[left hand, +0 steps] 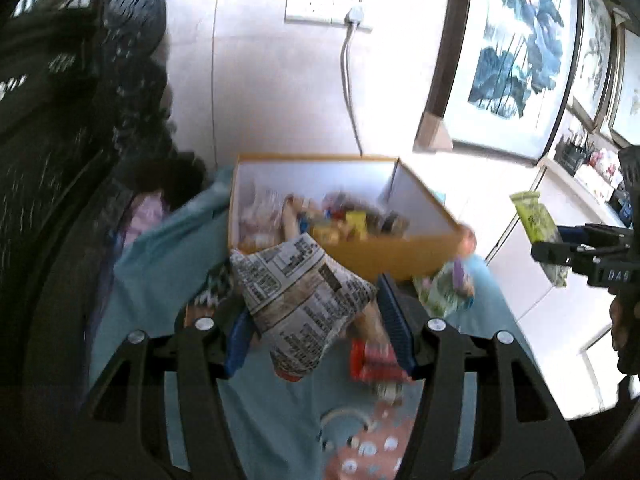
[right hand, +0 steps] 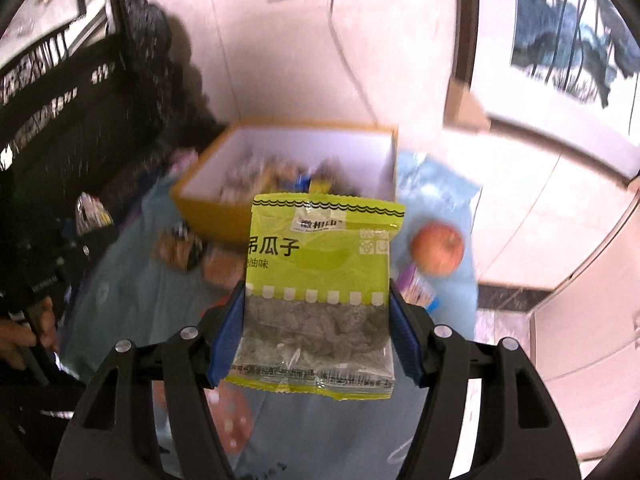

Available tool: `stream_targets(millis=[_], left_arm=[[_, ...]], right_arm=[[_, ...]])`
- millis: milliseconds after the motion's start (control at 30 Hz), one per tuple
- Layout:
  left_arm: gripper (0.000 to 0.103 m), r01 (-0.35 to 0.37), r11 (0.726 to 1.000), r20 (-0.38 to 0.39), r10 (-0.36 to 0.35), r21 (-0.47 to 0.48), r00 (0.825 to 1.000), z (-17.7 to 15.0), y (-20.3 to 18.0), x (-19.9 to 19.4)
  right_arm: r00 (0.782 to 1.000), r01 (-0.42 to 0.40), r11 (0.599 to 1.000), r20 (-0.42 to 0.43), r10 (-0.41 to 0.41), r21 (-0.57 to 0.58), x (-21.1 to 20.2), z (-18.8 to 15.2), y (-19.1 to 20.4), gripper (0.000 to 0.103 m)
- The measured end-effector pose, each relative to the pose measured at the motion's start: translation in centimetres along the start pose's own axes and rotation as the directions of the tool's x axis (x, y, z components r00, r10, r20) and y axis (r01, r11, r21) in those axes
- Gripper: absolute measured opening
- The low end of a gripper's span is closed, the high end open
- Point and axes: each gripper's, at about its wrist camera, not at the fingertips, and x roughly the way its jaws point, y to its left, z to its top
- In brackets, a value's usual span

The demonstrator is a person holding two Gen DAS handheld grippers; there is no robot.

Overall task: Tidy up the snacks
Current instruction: 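Carry both bags into the yellow box and open both tools, then move both open tools back to the snack pile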

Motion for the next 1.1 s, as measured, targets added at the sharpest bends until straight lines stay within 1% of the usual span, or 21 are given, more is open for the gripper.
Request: stream_targets(millis=[67, 100, 167, 267, 333, 400, 433, 467, 500, 533, 567, 600, 633, 700, 767, 867, 933, 1000, 1033, 1100], left_arm=[[0.058, 0.003, 1.0, 0.016, -0.003, -0.002, 1.0, 1.7, -0.1, 0.4], [0.058, -0.001, 1.0, 0.033, 0.001, -0.007, 0.999, 3.0, -0.1, 0.8], [0.059, 0.001, 1.0, 0.049, 0.0, -0.023, 0.999, 4.6, 0.1, 1.5], [0.059, 0.007, 0.999, 0.048, -0.004, -0.052, 0.999, 7.7, 0.3, 3.5], [0.059, -0.001, 0.999, 0.046, 0.003, -0.047, 0.999, 9.6, 0.0, 5.1], [0.06, -0.017, 0.999, 0.043, 0.019, -0.037, 0.999, 11.0, -0.1, 6.4], [0.065, -0.031, 0.999, 0.034, 0.032, -0.035, 0.999, 12.0, 0.1, 7.7], [0.074, -0.042, 0.998, 0.019, 0.043, -0.04, 0.999, 12.6, 0.3, 8.9], [0.081, -0.047, 0.998, -0.002, 0.046, -0.052, 0.999, 12.9, 0.7, 9.8], [0.096, -0.053, 0.995, -0.049, 0.049, -0.082, 0.998, 13.0, 1.4, 11.4], [0.097, -0.071, 0.992, -0.088, 0.062, -0.106, 0.994, 12.9, 1.9, 12.6], [0.097, -0.092, 0.988, -0.122, 0.077, -0.123, 0.99, 12.5, 2.4, 13.4], [0.097, -0.096, 0.987, -0.14, 0.078, -0.131, 0.987, 12.0, 2.7, 13.7], [0.097, -0.086, 0.988, -0.145, 0.066, -0.131, 0.987, 10.5, 3.0, 13.6], [0.097, -0.094, 0.99, -0.162, 0.076, -0.109, 0.984, 8.8, 3.0, 13.4], [0.097, -0.082, 0.991, -0.186, 0.061, -0.107, 0.981, 5.3, 2.6, 12.7], [0.097, -0.046, 0.995, -0.213, 0.027, -0.087, 0.977, 2.2, 1.6, 12.4], [0.097, -0.017, 0.999, -0.236, 0.008, -0.035, 0.972, -0.7, 0.1, 12.3], [0.097, 0.004, 1.0, -0.257, 0.002, 0.021, 0.966, -2.7, -1.2, 12.4], [0.097, 0.024, 0.995, -0.294, 0.004, 0.093, 0.956, -5.5, -2.9, 12.6]], right_arm=[[1.0, 0.003, 1.0, 0.025, -0.003, 0.002, -0.3, 2.2, -0.5, 0.066], [0.999, 0.01, 1.0, 0.04, -0.01, -0.005, -0.2, 3.3, -0.7, 0.066], [0.998, 0.019, 1.0, 0.054, -0.019, -0.01, 0.1, 5.0, -0.7, 0.066], [0.998, 0.017, 1.0, 0.059, -0.016, -0.015, 1.1, 7.6, -0.4, 0.066], [0.998, 0.017, 0.999, 0.058, -0.015, -0.028, 2.4, 8.9, 0.0, 0.066], [0.997, 0.038, 0.998, 0.068, -0.035, -0.044, 3.9, 10.5, 0.5, 0.066], [0.997, 0.038, 0.998, 0.07, -0.035, -0.041, 5.1, 11.5, 0.4, 0.067], [0.998, 0.026, 0.999, 0.061, -0.024, -0.037, 6.0, 12.0, 0.4, 0.068], [0.999, 0.008, 0.999, 0.039, -0.007, -0.032, 7.1, 12.5, 0.2, 0.075], [1.0, 0.008, 0.999, 0.012, -0.007, -0.031, 8.3, 12.9, 0.0, 0.077], [1.0, 0.015, 0.999, -0.009, -0.015, -0.035, 8.8, 12.9, -0.2, 0.077], [0.999, 0.023, 0.999, -0.036, -0.024, -0.038, 9.4, 12.8, -0.4, 0.077], [0.999, 0.024, 0.999, -0.047, -0.026, -0.039, 9.7, 12.5, -0.5, 0.077], [0.998, 0.035, 0.998, -0.058, -0.038, -0.047, 9.8, 11.1, -1.1, 0.077], [0.995, 0.045, 0.998, -0.082, -0.048, -0.046, 10.0, 9.4, -1.7, 0.077], [0.991, 0.057, 0.998, -0.121, -0.057, 0.0, 10.0, 6.1, -3.2, 0.078], [0.987, 0.056, 0.997, -0.156, -0.047, 0.057, 10.3, 3.6, -4.1, 0.081], [0.98, 0.042, 0.994, -0.198, -0.021, 0.1, 10.8, 0.6, -4.4, 0.082], [0.976, 0.042, 0.994, -0.215, -0.02, 0.098, 11.0, -0.3, -4.1, 0.082], [0.968, 0.046, 0.994, -0.251, -0.02, 0.098, 11.6, -2.7, -3.7, 0.082]])
